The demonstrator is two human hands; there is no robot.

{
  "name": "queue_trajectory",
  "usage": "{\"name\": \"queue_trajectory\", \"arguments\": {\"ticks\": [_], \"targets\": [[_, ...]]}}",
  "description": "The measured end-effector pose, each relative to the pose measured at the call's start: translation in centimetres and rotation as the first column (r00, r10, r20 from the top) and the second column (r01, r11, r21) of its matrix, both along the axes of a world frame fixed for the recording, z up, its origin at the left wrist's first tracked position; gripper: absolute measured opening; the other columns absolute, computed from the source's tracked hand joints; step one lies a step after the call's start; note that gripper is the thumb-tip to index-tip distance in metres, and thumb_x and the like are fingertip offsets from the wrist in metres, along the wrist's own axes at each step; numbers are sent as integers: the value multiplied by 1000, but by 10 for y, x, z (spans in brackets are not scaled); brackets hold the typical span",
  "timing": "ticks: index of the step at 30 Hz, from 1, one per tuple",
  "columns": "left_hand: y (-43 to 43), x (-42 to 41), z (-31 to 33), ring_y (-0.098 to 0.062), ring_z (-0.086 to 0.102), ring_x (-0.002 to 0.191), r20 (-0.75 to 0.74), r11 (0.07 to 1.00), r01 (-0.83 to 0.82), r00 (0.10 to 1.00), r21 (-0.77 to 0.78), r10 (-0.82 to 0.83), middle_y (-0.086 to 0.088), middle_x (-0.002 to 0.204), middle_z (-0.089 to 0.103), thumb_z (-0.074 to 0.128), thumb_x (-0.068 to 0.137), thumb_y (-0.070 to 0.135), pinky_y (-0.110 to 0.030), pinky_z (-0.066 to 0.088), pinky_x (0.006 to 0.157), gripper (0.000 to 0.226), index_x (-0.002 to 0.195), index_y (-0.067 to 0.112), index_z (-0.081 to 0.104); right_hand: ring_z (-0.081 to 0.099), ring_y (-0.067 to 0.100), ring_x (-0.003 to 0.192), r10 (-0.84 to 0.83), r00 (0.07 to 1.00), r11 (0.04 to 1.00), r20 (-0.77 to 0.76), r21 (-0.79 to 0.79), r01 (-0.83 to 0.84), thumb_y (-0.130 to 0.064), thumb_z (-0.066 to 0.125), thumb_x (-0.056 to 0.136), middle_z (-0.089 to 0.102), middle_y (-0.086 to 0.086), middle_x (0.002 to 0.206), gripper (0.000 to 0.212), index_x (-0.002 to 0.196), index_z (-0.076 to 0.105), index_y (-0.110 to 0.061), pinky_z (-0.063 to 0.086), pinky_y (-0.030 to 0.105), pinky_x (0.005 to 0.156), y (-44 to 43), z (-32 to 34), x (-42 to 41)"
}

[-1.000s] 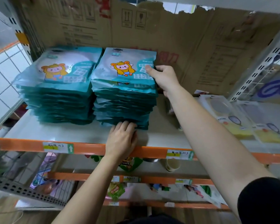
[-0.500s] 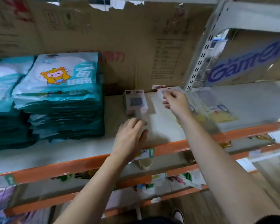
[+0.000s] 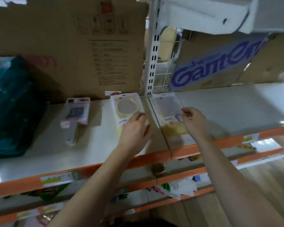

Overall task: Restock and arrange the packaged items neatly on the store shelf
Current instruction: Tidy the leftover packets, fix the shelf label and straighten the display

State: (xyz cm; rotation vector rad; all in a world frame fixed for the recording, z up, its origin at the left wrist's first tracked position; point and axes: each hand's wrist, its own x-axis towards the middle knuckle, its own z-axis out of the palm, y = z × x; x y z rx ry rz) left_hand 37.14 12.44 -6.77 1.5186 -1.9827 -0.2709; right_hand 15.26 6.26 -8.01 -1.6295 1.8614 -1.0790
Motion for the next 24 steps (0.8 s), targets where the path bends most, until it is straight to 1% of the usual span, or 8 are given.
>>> {"name": "queue_trajectory", "arguments": {"ticks": [5,9,12,14,16,18,22,24], "targets": [[-28,-58,1,-25,55,119,-92,987,-12,995,159,27,-7,141,51,51,97,34,-33,44,96,48,139,12,47,63,22,105,86,995,993,-47,91,-81,-17,59,94,65,12,120,30,123,64,-9,42,21,81,-19,-13,-41],[-54,-87,-7,-29,51,121,-194,913,-12,976,408,99,-11,137,50,52,96,35,-32,44,89,49,139,13,44,65,24,102,135,988,984,79,103,-143,-16,60,94,66,16,117,31,123,63,-8,54,40,88,-34,-21,-49],[-72,-97,-17,-30,35,136,-224,866,-38,959,498,171,-10,151,31,54,94,32,-30,33,100,66,150,14,23,64,17,96,157,986,984,61,74,-162,-19,64,92,70,12,109,31,122,66,-11,47,23,82,-46,-28,-55],[-81,-101,-20,-30,35,136,-260,860,-54,942,507,212,-9,155,25,56,93,28,-27,30,101,72,152,15,17,64,17,97,185,981,979,55,82,-189,-20,65,91,69,9,108,34,124,64,-13,43,18,79,-54,-30,-57],[-85,-104,-21,-29,52,121,-300,869,-62,925,490,234,-7,146,38,58,91,26,-38,42,104,70,150,15,22,62,14,97,218,975,970,46,98,-221,-20,65,91,66,3,107,39,129,60,-15,42,11,76,-60,-33,-59],[-88,-107,-22,-26,60,106,-292,881,-82,926,466,240,-2,131,49,61,89,25,-45,51,93,66,146,14,30,59,9,95,238,970,964,57,105,-243,-14,64,91,66,3,112,42,132,58,-15,42,9,77,-64,-36,-62],[-93,-106,-23,-32,43,127,-219,877,-125,943,464,250,-12,141,45,62,86,22,-50,41,104,73,148,10,25,61,14,102,219,963,964,154,120,-238,-9,64,89,66,7,119,45,133,57,-13,49,26,93,-70,-38,-65],[-95,-108,-21,-32,44,128,-257,877,-87,938,473,232,-12,142,45,63,85,23,-50,40,104,76,150,11,24,60,16,110,223,954,960,203,123,-250,-7,67,86,64,8,123,49,134,56,-12,48,33,100,-73,-36,-65]]}}
